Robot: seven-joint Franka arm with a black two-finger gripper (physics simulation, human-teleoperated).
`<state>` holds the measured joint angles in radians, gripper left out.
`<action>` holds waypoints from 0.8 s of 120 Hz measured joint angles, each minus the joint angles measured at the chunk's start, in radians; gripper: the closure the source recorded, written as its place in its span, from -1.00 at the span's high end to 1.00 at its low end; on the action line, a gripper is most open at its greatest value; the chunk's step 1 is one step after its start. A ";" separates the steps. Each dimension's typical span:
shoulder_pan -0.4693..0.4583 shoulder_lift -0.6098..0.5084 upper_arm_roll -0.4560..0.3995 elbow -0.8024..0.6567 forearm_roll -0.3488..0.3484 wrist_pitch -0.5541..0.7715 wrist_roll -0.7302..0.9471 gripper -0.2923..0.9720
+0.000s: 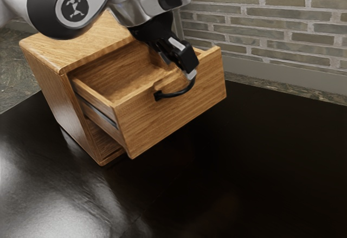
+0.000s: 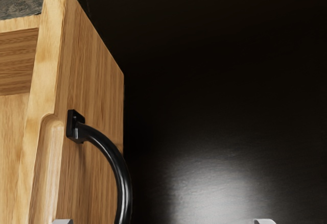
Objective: Pull the drawer handle with one arm to open the drawer
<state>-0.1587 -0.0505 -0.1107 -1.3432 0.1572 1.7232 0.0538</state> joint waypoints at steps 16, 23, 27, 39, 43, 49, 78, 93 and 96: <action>-0.066 0.000 0.055 0.094 -0.012 -0.122 0.024 0.38; -0.088 0.003 0.143 0.106 -0.034 -0.165 0.033 0.42; -0.080 0.004 0.195 0.108 -0.055 -0.185 0.038 0.44; 0.074 0.009 0.244 0.110 -0.085 -0.228 0.051 0.48; 0.124 0.022 0.247 0.111 -0.093 -0.236 0.054 0.49; 0.187 0.033 0.248 0.111 -0.101 -0.242 0.060 0.50; 0.395 0.013 0.228 0.139 -0.133 -0.254 0.081 0.53; 0.189 0.003 0.256 0.137 -0.140 -0.258 0.090 0.54; 0.130 0.003 0.259 0.136 -0.141 -0.258 0.092 0.54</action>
<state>-0.0291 -0.0475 0.1483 -1.2072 0.0161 1.4650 0.1458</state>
